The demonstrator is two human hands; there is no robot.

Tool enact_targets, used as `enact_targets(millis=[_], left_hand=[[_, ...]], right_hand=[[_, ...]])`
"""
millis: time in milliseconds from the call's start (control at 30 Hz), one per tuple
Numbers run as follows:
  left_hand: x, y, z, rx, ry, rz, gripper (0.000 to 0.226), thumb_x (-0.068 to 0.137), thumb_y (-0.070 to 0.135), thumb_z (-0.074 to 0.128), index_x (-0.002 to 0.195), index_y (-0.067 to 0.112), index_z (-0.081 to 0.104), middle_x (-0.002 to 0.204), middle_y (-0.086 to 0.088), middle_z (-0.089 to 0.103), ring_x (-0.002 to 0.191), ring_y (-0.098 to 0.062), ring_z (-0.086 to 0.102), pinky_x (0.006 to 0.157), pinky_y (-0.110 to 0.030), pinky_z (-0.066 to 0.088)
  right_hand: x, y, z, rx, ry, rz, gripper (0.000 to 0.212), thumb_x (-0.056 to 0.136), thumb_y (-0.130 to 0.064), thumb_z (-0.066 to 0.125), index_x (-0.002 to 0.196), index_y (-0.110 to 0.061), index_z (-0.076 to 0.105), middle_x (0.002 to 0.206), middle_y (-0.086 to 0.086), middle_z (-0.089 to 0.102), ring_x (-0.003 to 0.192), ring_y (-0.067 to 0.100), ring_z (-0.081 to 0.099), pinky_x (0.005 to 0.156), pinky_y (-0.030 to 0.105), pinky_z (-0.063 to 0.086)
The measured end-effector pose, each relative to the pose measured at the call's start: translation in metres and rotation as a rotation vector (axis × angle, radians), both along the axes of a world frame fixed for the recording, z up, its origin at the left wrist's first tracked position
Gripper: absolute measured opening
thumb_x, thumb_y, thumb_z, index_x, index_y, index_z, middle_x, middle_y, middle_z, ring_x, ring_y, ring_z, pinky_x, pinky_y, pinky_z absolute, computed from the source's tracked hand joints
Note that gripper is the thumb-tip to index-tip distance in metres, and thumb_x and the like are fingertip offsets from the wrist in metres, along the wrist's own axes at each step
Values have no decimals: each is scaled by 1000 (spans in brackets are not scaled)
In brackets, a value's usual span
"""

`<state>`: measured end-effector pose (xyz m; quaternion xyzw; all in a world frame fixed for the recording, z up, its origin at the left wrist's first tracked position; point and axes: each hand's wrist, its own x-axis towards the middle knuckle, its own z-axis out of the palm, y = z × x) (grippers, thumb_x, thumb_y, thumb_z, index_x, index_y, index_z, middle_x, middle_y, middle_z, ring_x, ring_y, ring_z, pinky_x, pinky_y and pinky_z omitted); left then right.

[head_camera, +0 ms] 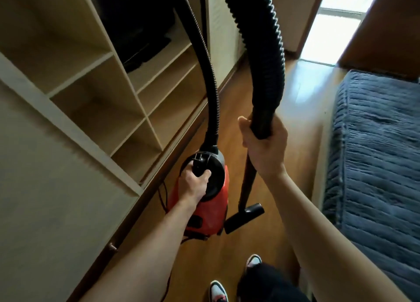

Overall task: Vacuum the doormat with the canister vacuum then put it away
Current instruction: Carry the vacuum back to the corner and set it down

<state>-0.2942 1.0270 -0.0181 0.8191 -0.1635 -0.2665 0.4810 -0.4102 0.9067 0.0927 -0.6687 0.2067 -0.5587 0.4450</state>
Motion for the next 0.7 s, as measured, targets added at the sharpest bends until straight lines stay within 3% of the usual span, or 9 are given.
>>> enact_targets(millis=[133, 233, 300, 433, 567, 700], left_hand=[[27, -59, -4, -51, 27, -48, 36, 81, 24, 69, 113, 7, 63, 108, -26, 70, 102, -53, 64, 85, -60, 55], [43, -111, -6, -73, 51, -95, 19, 85, 13, 68, 103, 8, 63, 88, -18, 66, 91, -56, 64, 74, -54, 55], [52, -150, -3, -81, 30, -134, 11, 85, 12, 68, 93, 13, 61, 80, -9, 62, 71, -41, 61, 63, -37, 50], [74, -235, -4, -93, 38, -181, 10, 87, 5, 66, 90, 10, 58, 73, -8, 56, 53, -19, 48, 38, -17, 39], [95, -322, -4, -59, 28, -256, 13, 87, 8, 65, 85, 16, 56, 64, -4, 54, 42, -13, 46, 38, -21, 38], [110, -402, 2, -48, 23, -301, 14, 88, 11, 65, 83, 20, 56, 63, -4, 56, 43, -16, 48, 43, -25, 42]], right_hand=[[14, -53, -13, 27, 15, -109, 27, 91, -27, 73, 90, -3, 60, 66, 22, 56, 53, 46, 53, 48, 55, 47], [20, -95, -21, 55, 23, -177, 38, 91, -39, 75, 91, -5, 60, 67, 19, 57, 54, 45, 54, 48, 54, 48], [26, -127, -24, 61, 26, -210, 42, 90, -48, 73, 92, -9, 60, 67, 17, 57, 53, 43, 54, 48, 53, 49], [44, -205, -33, 28, 27, -256, 45, 90, -53, 70, 91, -10, 57, 66, 17, 56, 52, 42, 53, 47, 52, 48], [62, -289, -35, 12, 26, -270, 44, 93, -48, 70, 86, -8, 55, 63, 19, 54, 49, 41, 52, 45, 50, 46], [72, -369, -24, 25, 11, -285, 51, 94, -47, 69, 83, 1, 53, 61, 22, 52, 49, 42, 50, 46, 51, 44]])
